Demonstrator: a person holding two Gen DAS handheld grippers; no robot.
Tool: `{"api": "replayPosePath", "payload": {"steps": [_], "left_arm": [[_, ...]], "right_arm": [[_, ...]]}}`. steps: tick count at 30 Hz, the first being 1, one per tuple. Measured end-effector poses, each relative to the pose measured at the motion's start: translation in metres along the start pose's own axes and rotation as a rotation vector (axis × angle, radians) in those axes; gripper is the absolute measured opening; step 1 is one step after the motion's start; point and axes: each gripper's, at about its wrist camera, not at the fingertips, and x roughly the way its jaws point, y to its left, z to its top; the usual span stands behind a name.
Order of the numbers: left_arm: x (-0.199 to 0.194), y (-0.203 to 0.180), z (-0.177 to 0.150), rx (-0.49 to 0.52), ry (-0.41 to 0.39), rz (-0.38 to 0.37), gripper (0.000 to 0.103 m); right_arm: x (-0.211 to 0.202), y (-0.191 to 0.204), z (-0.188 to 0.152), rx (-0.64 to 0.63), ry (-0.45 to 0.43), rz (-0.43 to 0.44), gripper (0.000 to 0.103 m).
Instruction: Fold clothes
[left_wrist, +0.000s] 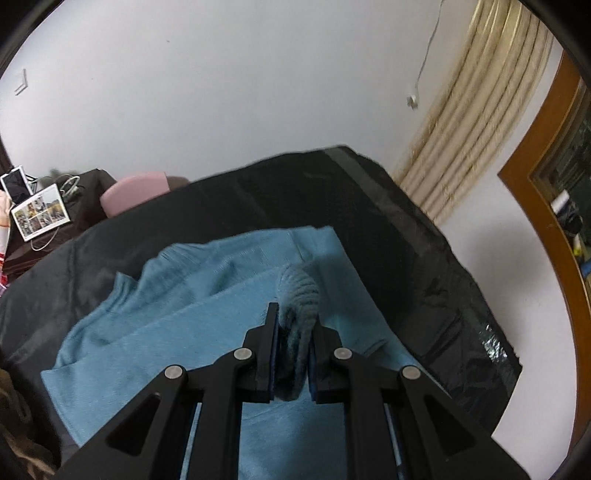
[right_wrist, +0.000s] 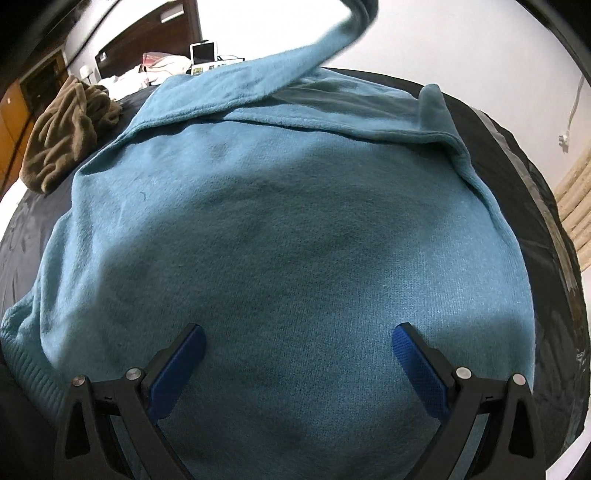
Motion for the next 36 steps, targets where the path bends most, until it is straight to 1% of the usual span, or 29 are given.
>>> {"api": "replayPosePath", "payload": {"steps": [2, 3, 5, 6, 7, 8, 9, 10, 14, 17, 19, 22, 24, 27, 30, 32, 34, 36], "left_arm": [[0.012, -0.003, -0.001, 0.008, 0.026, -0.004, 0.014], [0.018, -0.004, -0.001, 0.011, 0.04, -0.005, 0.017], [0.029, -0.005, -0.001, 0.015, 0.072, -0.004, 0.033], [0.033, -0.006, -0.001, 0.015, 0.086, -0.009, 0.049], [0.035, -0.006, -0.002, 0.014, 0.093, -0.015, 0.061], [0.035, -0.006, -0.003, 0.015, 0.094, -0.019, 0.066], [0.035, -0.006, -0.004, 0.019, 0.098, -0.026, 0.075], [0.036, -0.007, -0.004, 0.022, 0.101, -0.032, 0.079], [0.028, 0.002, -0.005, 0.006, 0.083, -0.034, 0.079], [0.014, 0.023, -0.011, -0.037, 0.049, -0.021, 0.079], [0.003, 0.041, -0.017, -0.069, 0.025, -0.001, 0.079], [-0.009, 0.073, -0.036, -0.1, 0.014, 0.064, 0.079], [-0.012, 0.096, -0.054, -0.12, 0.028, 0.118, 0.078], [-0.012, 0.123, -0.075, -0.174, 0.061, 0.154, 0.078], [-0.011, 0.145, -0.094, -0.214, 0.08, 0.185, 0.078], [-0.01, 0.156, -0.105, -0.226, 0.085, 0.208, 0.079], [-0.003, 0.165, -0.113, -0.232, 0.101, 0.232, 0.078], [0.001, 0.17, -0.119, -0.242, 0.115, 0.239, 0.078]], "right_arm": [[0.0, 0.001, 0.0, 0.004, -0.001, -0.002, 0.102], [0.001, 0.001, 0.001, 0.005, -0.001, -0.003, 0.102], [0.001, 0.001, 0.001, 0.007, 0.001, -0.004, 0.102], [0.001, 0.001, 0.002, 0.008, 0.002, -0.005, 0.102], [0.001, 0.002, 0.003, 0.008, 0.004, -0.005, 0.102], [0.002, 0.002, 0.004, 0.009, 0.005, -0.005, 0.102], [0.002, 0.002, 0.004, 0.009, 0.006, -0.006, 0.102], [0.002, 0.002, 0.004, 0.01, 0.007, -0.006, 0.102], [0.001, -0.001, 0.003, 0.009, 0.007, -0.005, 0.102], [0.0, -0.003, 0.004, 0.003, 0.024, 0.001, 0.102], [0.002, -0.006, 0.01, 0.001, 0.064, 0.029, 0.102], [0.0, -0.026, 0.025, 0.082, 0.096, 0.119, 0.102], [-0.007, -0.047, 0.046, 0.143, 0.057, 0.119, 0.102], [-0.017, -0.077, 0.08, 0.217, -0.011, 0.108, 0.102], [-0.017, -0.092, 0.128, 0.213, -0.08, 0.078, 0.102], [-0.013, -0.094, 0.156, 0.188, -0.12, 0.049, 0.102], [0.001, -0.089, 0.18, 0.149, -0.128, 0.046, 0.102], [0.021, -0.088, 0.203, 0.117, -0.102, 0.05, 0.102]]}}
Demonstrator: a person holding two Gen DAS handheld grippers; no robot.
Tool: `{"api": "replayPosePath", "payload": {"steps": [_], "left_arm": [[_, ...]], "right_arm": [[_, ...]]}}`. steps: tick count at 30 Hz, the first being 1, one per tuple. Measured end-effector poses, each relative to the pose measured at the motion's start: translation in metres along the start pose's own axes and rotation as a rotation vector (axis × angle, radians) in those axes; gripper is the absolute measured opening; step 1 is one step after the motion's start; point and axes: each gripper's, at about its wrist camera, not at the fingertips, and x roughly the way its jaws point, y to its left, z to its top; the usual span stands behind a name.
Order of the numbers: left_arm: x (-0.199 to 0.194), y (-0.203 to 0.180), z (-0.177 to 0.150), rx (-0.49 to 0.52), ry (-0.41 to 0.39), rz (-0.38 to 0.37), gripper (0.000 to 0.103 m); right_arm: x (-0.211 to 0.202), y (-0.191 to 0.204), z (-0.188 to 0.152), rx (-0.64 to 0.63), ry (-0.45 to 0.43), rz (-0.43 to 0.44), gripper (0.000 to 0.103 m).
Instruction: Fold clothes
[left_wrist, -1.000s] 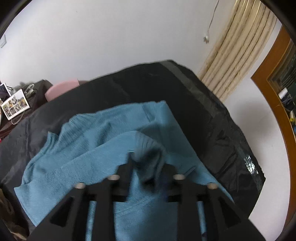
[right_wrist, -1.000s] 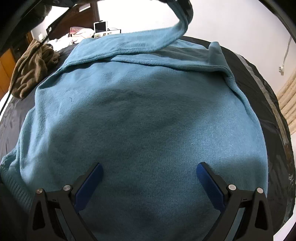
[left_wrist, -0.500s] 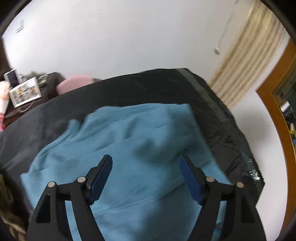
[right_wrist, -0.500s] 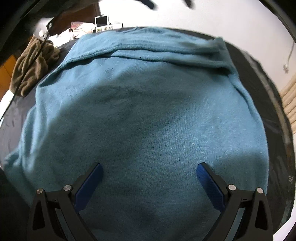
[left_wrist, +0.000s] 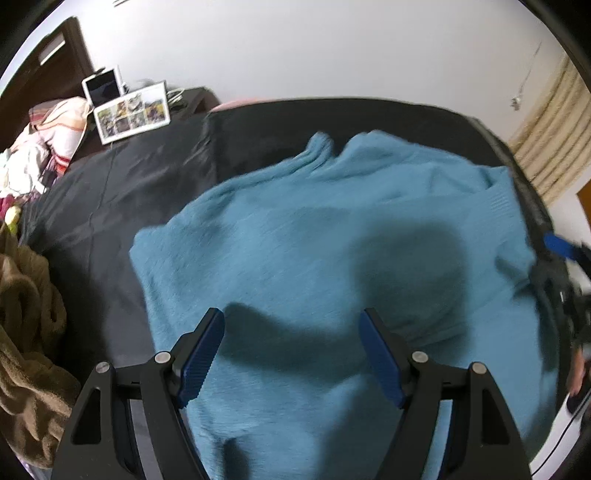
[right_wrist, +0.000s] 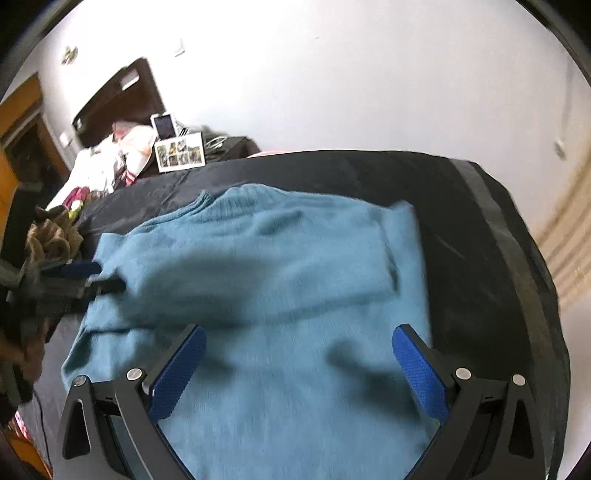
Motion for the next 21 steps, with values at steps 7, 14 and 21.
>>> {"api": "replayPosePath", "payload": {"steps": [7, 14, 21], "left_arm": [[0.015, 0.017, -0.012, -0.031, 0.021, 0.002, 0.079], [0.023, 0.015, -0.016, -0.013, 0.001, 0.016, 0.085], [0.018, 0.01, -0.017, -0.009, 0.02, 0.047, 0.087]], "right_arm": [[0.077, 0.004, 0.01, -0.082, 0.132, -0.045, 0.102], [0.085, 0.002, 0.0, -0.108, 0.105, -0.081, 0.102], [0.084, 0.002, 0.0, -0.071, 0.141, -0.093, 0.102]]}}
